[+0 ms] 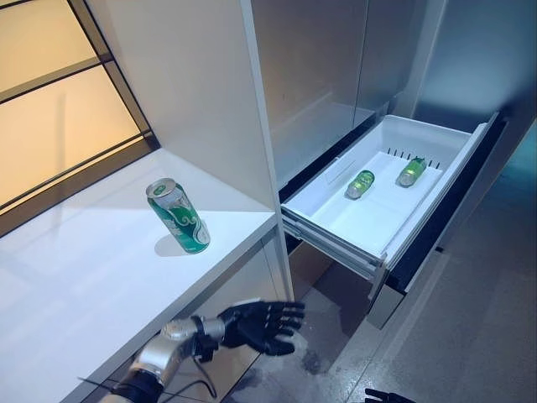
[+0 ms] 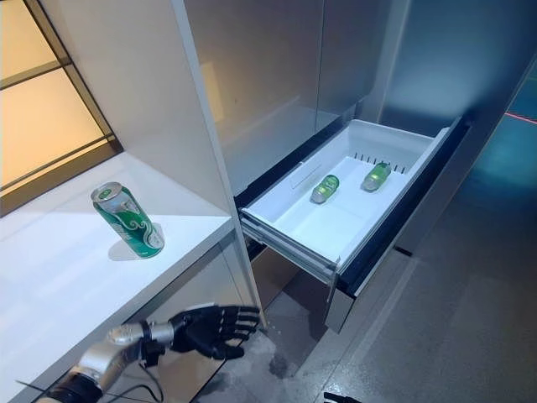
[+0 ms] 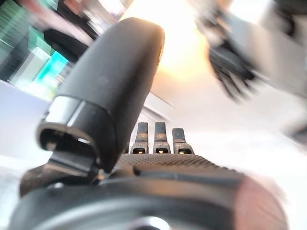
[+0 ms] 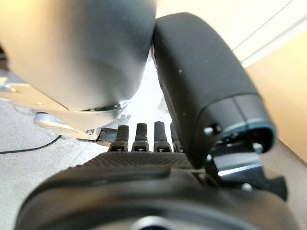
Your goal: Put drinks into fridge and close the fridge
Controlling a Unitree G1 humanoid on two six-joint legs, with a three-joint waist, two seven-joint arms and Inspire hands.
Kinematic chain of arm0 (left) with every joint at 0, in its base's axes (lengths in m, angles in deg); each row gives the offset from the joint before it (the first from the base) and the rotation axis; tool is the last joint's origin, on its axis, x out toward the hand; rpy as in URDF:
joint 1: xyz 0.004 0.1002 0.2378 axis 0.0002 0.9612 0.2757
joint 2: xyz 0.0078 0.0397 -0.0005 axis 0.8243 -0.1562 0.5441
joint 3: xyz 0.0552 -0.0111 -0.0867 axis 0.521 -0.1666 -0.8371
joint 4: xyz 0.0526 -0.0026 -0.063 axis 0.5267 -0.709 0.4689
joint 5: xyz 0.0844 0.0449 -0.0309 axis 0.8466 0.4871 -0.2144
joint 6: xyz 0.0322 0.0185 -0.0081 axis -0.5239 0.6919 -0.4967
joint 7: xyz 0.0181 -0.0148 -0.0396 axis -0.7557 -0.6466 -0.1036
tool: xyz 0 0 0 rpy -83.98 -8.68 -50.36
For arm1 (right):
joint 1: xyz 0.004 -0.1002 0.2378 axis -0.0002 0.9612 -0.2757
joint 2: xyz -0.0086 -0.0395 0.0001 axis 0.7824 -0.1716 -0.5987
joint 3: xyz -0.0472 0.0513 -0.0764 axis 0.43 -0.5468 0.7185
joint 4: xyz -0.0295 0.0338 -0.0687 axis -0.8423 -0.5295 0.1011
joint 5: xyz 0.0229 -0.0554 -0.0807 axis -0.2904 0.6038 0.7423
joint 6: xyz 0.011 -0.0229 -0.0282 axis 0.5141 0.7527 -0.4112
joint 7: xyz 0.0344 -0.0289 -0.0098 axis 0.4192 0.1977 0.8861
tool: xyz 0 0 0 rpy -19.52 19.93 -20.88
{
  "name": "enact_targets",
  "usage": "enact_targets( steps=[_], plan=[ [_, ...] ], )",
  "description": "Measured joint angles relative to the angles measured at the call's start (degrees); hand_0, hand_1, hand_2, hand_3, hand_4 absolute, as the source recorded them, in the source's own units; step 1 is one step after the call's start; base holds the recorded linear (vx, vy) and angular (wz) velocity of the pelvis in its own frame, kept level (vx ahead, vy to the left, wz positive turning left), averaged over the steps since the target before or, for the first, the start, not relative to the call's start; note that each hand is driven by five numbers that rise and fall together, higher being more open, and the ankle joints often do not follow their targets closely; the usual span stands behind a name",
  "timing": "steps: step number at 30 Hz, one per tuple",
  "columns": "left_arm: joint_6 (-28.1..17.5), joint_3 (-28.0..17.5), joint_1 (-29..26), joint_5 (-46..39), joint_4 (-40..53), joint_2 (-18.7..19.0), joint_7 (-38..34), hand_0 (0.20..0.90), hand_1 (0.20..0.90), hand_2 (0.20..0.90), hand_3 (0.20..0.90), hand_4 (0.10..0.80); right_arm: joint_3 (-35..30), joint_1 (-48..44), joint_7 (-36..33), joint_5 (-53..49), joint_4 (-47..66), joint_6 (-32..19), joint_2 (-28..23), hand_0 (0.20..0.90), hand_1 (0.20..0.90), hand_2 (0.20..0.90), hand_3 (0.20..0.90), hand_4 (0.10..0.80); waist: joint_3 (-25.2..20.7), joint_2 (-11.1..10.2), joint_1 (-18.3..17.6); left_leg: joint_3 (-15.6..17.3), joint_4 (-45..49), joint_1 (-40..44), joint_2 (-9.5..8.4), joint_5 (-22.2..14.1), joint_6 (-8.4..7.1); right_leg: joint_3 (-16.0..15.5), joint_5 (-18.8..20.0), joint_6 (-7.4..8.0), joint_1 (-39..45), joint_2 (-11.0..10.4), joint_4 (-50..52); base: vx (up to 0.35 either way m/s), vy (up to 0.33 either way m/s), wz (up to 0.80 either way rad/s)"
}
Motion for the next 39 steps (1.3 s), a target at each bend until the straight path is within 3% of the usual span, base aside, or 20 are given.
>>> enact_targets(
  steps=[4,10,17,19,23,29,39],
  plan=[
    [-1.4,-0.3,-0.5,-11.7,15.6,-1.2,-2.2,0.900,0.900,0.900,0.900,0.800,0.0,0.5,0.0,0.3,-0.1,-1.4,0.5,0.900,0.900,0.900,0.900,0.800,0.6,-0.6,0.4,-0.3,0.0,0.3,0.02,0.0,-0.05,0.1,0.2,-0.03,0.8,0.1,-0.6,0.042,-0.050,0.04],
    [-14.0,-7.7,-0.7,-23.0,24.5,-2.4,-5.5,0.900,0.900,0.900,0.900,0.800,0.4,1.4,-0.3,0.5,-0.1,-3.2,0.7,0.900,0.900,0.900,0.900,0.800,0.9,-0.8,0.5,-0.4,0.0,1.1,0.08,0.0,-0.10,0.1,0.0,0.17,1.5,0.2,-0.6,0.036,-0.028,0.00],
    [-34.5,-16.9,-0.7,-23.4,26.1,-0.5,-13.1,0.900,0.900,0.900,0.900,0.800,1.0,2.0,-1.4,0.4,-0.1,-4.5,1.2,0.900,0.900,0.900,0.900,0.800,0.9,-1.2,1.5,-0.5,-0.1,1.7,0.16,0.1,-0.15,0.1,0.1,0.13,2.2,0.3,-0.9,0.010,-0.006,0.00],
    [-38.7,-19.4,-0.8,-22.2,26.2,-0.4,-16.6,0.900,0.900,0.900,0.900,0.800,1.1,2.4,-1.5,0.4,-0.1,-4.8,1.4,0.900,0.900,0.900,0.900,0.800,0.7,-1.4,2.4,-0.6,-0.1,1.7,0.18,0.1,-0.16,0.1,0.2,-0.11,2.2,0.3,-0.9,0.000,0.000,0.00],
    [-42.7,-23.2,-0.8,-17.0,26.2,0.3,-24.8,0.900,0.900,0.900,0.900,0.800,2.2,2.5,-1.8,0.4,-0.1,-4.6,2.1,0.900,0.900,0.900,0.900,0.800,0.2,-2.5,3.0,-1.0,0.0,1.6,0.09,0.1,-0.16,0.1,0.2,-0.07,2.3,0.3,-0.9,0.009,0.000,0.05],
    [-42.6,-25.0,-0.8,-0.4,25.7,2.7,-41.8,0.900,0.900,0.900,0.900,0.800,3.5,2.8,-2.0,0.5,0.1,-3.0,3.2,0.900,0.900,0.900,0.900,0.800,-1.6,-3.6,4.2,-1.8,-0.1,1.4,-0.01,0.1,-0.23,0.1,-0.1,-0.10,2.3,0.3,-0.9,0.010,-0.002,0.07],
    [-34.3,-25.1,-0.8,5.3,18.6,4.0,-48.1,0.900,0.900,0.900,0.900,0.800,3.7,4.0,-2.2,0.4,3.2,-0.1,3.2,0.900,0.900,0.900,0.900,0.800,-3.0,-2.9,3.9,-2.0,0.0,1.0,0.13,0.3,-0.35,0.0,-0.1,-0.25,2.3,0.5,-0.6,0.001,-0.001,0.00]
  ],
)
